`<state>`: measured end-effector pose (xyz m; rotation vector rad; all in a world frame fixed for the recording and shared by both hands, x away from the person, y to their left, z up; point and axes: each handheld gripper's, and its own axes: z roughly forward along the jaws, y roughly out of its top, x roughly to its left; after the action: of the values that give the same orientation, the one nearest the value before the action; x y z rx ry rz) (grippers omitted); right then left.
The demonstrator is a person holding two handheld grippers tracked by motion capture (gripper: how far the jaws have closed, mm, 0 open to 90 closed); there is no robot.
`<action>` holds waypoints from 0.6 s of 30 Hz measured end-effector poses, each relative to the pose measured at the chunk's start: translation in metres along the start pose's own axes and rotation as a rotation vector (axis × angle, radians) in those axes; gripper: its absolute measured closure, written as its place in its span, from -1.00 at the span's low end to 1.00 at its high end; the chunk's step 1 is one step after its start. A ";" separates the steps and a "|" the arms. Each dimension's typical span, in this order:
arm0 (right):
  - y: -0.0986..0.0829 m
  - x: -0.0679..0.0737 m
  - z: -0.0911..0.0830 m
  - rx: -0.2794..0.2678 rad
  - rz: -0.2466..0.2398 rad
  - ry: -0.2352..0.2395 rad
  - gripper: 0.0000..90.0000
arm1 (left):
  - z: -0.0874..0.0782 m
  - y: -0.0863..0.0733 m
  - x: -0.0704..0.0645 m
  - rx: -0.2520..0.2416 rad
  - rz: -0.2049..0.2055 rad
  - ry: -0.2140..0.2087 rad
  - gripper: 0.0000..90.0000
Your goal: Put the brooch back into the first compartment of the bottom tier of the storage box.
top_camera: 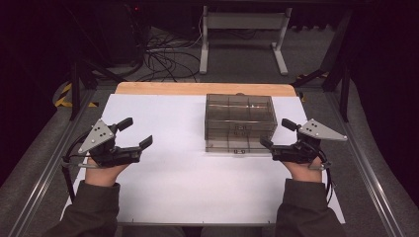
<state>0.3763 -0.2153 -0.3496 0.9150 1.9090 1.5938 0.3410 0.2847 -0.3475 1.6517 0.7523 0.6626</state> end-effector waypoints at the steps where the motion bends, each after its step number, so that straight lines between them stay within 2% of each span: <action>1: 0.000 0.000 0.000 -0.002 0.000 0.001 -0.95 | -0.001 0.000 0.000 -0.001 0.001 0.001 -0.72; 18: 0.000 -0.002 -0.003 -0.009 0.005 -0.001 -0.95 | -0.018 -0.005 0.009 -0.016 -0.017 0.030 -0.73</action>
<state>0.3758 -0.2184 -0.3493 0.9174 1.8988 1.6028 0.3318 0.3036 -0.3484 1.6223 0.7804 0.6814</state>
